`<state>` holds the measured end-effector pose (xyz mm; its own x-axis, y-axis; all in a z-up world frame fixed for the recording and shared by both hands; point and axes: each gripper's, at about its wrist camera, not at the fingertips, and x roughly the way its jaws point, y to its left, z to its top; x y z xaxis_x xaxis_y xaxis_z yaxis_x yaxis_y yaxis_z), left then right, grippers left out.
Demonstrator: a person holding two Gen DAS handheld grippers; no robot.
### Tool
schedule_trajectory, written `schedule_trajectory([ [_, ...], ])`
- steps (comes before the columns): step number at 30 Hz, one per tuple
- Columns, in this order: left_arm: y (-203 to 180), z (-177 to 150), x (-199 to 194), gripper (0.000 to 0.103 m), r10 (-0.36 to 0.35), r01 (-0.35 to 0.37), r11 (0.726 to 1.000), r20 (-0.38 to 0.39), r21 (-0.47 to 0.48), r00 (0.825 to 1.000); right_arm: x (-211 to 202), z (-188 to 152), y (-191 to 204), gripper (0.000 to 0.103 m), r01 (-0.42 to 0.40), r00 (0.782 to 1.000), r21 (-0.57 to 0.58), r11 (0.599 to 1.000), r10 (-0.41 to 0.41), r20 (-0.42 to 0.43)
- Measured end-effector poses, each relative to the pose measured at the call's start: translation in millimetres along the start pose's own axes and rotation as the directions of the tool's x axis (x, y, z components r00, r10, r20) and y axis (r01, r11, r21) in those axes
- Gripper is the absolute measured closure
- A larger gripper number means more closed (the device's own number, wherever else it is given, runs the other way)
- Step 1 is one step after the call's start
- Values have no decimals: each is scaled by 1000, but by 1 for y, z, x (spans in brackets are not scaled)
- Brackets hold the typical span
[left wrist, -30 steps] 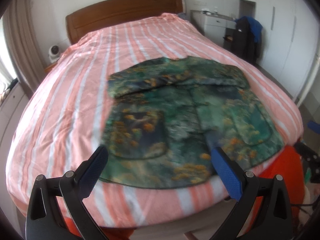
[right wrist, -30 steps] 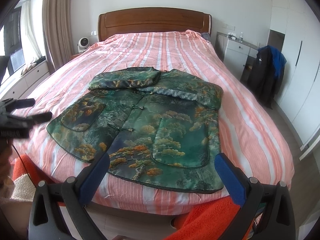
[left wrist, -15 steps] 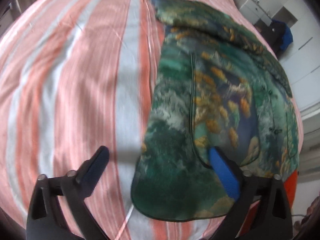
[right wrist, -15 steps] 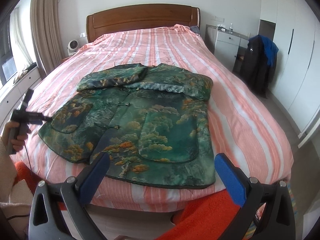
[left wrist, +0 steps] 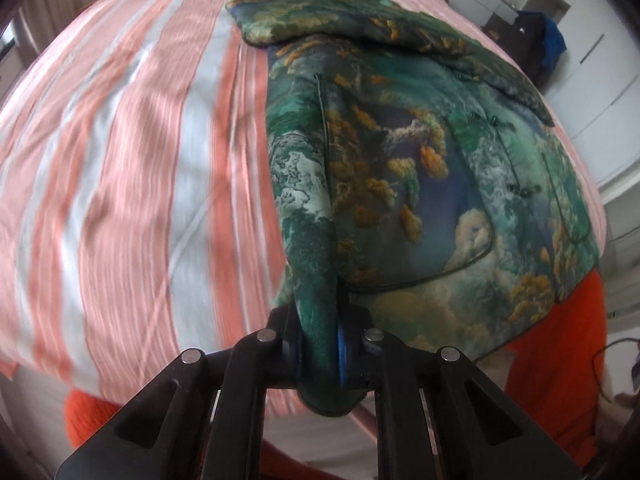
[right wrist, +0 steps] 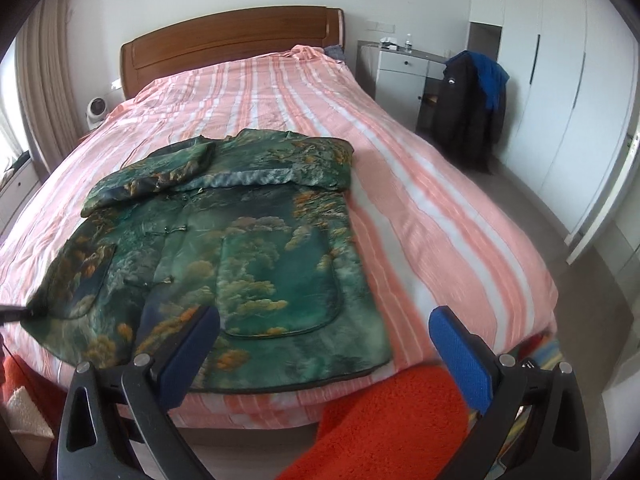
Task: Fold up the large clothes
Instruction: 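Grasp the green jacket's side edge with the left gripper and lift it over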
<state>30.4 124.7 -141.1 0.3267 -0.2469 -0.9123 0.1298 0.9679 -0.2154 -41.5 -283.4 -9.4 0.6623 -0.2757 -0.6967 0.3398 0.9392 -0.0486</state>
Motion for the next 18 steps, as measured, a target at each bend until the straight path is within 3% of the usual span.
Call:
schedule_trajectory([
  [5, 2, -4, 1, 89, 10, -10, 1000, -7, -28, 1000, 8, 1, 16, 0, -30, 999, -33, 999, 29, -12],
  [10, -9, -3, -6, 75, 136, -137, 987, 13, 79, 991, 13, 1, 24, 0, -50, 999, -48, 998, 50, -10],
  [12, -13, -4, -16, 64, 180, -182, 977, 29, 110, 983, 12, -2, 25, 0, -50, 999, -53, 997, 50, -11],
  [16, -21, 10, -55, 50, 228, -249, 953, 136, 172, 964, 15, -8, 23, 0, -37, 999, -65, 997, 36, -17],
  [18, -31, 33, -74, 32, 246, -295, 930, 226, 220, 943, 17, -10, 23, 0, -34, 999, -70, 997, 32, -21],
])
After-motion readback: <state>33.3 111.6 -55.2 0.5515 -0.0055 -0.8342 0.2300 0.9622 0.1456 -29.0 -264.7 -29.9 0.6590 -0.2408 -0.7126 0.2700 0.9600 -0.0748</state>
